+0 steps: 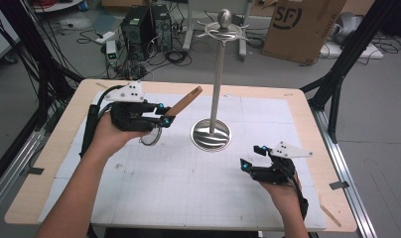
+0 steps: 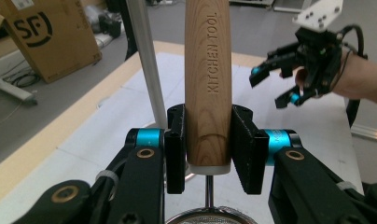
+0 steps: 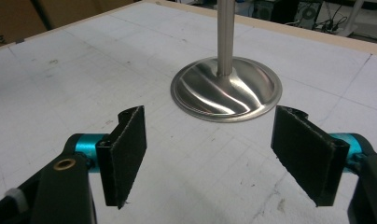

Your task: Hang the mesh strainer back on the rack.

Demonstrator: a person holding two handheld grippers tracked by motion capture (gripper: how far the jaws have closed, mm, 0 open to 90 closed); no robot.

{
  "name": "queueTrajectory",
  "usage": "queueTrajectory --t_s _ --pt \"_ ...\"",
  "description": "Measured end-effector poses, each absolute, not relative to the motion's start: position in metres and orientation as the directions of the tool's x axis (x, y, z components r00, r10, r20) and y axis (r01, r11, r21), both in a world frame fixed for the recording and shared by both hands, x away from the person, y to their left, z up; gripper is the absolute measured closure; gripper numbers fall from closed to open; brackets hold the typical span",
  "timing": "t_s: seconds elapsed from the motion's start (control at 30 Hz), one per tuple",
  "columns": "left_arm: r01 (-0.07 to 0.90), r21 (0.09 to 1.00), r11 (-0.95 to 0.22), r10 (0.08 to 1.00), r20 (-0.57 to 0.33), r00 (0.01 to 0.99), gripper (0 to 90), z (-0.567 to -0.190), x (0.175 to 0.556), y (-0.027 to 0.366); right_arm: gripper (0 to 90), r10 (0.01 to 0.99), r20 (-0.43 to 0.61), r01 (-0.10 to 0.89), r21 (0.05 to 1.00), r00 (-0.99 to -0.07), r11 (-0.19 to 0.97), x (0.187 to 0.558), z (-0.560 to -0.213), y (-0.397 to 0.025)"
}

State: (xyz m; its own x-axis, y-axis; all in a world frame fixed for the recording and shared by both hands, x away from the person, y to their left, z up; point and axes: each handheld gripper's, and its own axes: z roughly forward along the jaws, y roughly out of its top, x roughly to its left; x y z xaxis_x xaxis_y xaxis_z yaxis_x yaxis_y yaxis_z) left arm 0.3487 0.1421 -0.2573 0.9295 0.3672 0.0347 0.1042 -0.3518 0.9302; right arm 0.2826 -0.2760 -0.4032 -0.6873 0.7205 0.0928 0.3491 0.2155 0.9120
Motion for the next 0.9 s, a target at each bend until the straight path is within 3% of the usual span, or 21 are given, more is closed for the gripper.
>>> queueTrajectory --t_s 0.9 --pt "0.048 0.947 -0.317 0.388 0.083 0.918 68.6 -0.184 0.379 0.148 25.7 0.717 0.102 0.356 0.91 -0.689 0.212 0.284 -0.405 -0.276"
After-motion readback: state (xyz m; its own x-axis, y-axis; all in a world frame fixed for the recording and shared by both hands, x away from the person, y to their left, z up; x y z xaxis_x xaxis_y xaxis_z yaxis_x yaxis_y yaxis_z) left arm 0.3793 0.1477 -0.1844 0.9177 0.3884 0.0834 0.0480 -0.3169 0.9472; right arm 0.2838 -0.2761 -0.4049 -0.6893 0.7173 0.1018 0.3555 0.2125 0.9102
